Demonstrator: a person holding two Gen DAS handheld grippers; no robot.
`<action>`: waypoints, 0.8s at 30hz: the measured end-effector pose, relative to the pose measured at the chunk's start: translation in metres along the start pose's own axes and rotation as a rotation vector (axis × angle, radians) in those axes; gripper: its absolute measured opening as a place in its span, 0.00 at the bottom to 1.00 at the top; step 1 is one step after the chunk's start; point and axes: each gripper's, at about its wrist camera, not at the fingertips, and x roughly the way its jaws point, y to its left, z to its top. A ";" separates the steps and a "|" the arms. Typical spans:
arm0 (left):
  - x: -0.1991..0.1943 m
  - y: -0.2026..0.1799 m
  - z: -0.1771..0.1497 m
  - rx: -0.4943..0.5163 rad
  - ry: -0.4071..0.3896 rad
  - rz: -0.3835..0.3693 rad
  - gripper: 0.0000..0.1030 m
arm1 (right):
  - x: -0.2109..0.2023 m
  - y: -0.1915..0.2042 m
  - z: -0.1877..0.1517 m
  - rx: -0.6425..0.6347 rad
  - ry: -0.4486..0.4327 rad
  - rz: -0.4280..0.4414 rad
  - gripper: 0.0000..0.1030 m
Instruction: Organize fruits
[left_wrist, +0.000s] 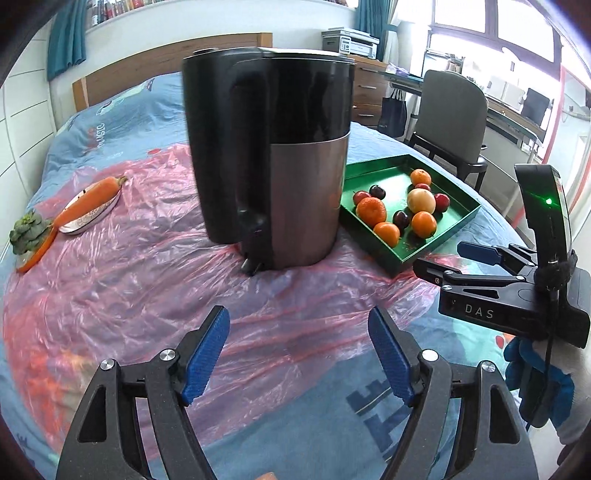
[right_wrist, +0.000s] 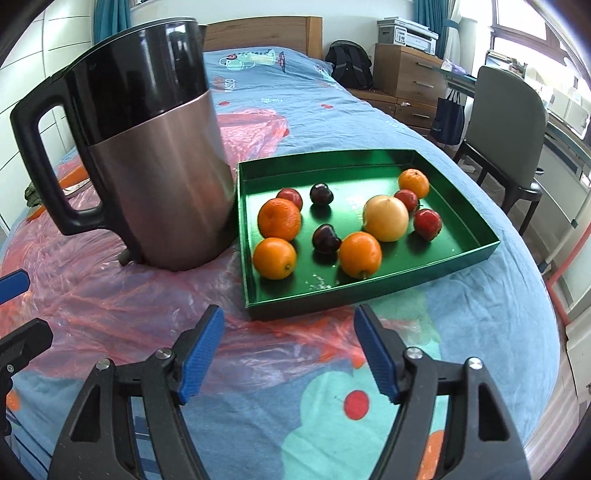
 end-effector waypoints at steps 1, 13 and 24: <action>-0.001 0.004 -0.003 -0.007 -0.001 0.009 0.73 | -0.002 0.006 -0.002 -0.004 0.000 0.000 1.00; -0.019 0.041 -0.031 -0.094 -0.013 0.108 0.93 | -0.017 0.052 -0.018 -0.004 -0.033 -0.017 1.00; -0.032 0.060 -0.040 -0.123 -0.038 0.134 0.93 | -0.024 0.074 -0.027 -0.019 -0.074 -0.033 1.00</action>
